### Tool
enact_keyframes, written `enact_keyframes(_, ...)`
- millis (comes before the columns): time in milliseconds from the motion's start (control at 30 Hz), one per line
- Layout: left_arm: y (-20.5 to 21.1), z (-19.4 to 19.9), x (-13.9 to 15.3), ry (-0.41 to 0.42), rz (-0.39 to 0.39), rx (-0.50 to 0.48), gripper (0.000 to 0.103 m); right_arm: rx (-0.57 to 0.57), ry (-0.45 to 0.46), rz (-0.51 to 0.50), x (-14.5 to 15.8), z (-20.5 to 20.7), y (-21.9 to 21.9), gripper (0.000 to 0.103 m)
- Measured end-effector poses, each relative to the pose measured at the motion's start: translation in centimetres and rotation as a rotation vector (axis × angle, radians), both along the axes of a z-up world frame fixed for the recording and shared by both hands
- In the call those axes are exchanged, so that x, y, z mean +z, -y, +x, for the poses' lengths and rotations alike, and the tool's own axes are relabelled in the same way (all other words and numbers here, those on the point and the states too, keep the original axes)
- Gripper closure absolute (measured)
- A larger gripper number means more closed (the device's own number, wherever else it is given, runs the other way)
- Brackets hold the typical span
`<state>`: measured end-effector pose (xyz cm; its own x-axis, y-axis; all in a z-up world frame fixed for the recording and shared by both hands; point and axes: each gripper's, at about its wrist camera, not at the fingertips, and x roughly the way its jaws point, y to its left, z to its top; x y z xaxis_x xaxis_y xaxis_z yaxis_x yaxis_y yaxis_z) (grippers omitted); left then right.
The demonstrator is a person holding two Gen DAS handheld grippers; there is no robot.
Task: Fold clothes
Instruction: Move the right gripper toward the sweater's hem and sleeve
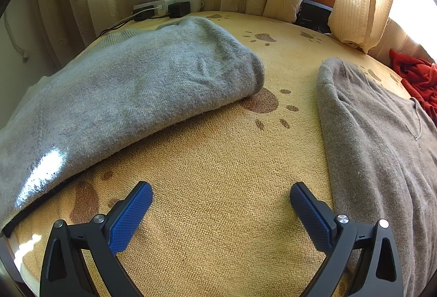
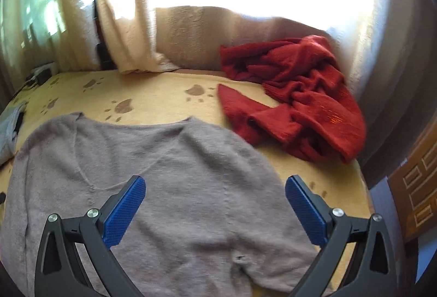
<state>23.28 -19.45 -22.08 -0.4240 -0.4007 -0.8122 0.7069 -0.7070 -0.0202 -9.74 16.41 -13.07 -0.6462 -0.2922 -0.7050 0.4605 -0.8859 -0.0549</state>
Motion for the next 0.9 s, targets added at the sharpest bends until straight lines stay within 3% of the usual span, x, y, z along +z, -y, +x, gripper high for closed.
enact_keyframes(100, 0.0, 0.0, 0.0, 0.0, 0.0, 0.001, 0.0, -0.106, 0.034, -0.011, 0.1, -1.8, -2.9, 0.0)
enact_keyframes(333, 0.0, 0.0, 0.0, 0.0, 0.0, 0.001, 0.0, -0.043, 0.039, 0.089, -0.7, -1.1, -2.6, 0.0)
enact_keyframes(467, 0.0, 0.0, 0.0, 0.0, 0.0, 0.001, 0.0, -0.075, 0.023, 0.094, 0.5, -1.2, -2.9, 0.0)
enact_keyframes(800, 0.0, 0.0, 0.0, 0.0, 0.0, 0.001, 0.0, -0.242, 0.047, -0.034, 5.5, 1.1, -8.5, 0.0)
enact_keyframes(900, 0.0, 0.0, 0.0, 0.0, 0.0, 0.001, 0.0, -0.242, 0.046, -0.096, 5.7, 2.0, -10.2, 0.0)
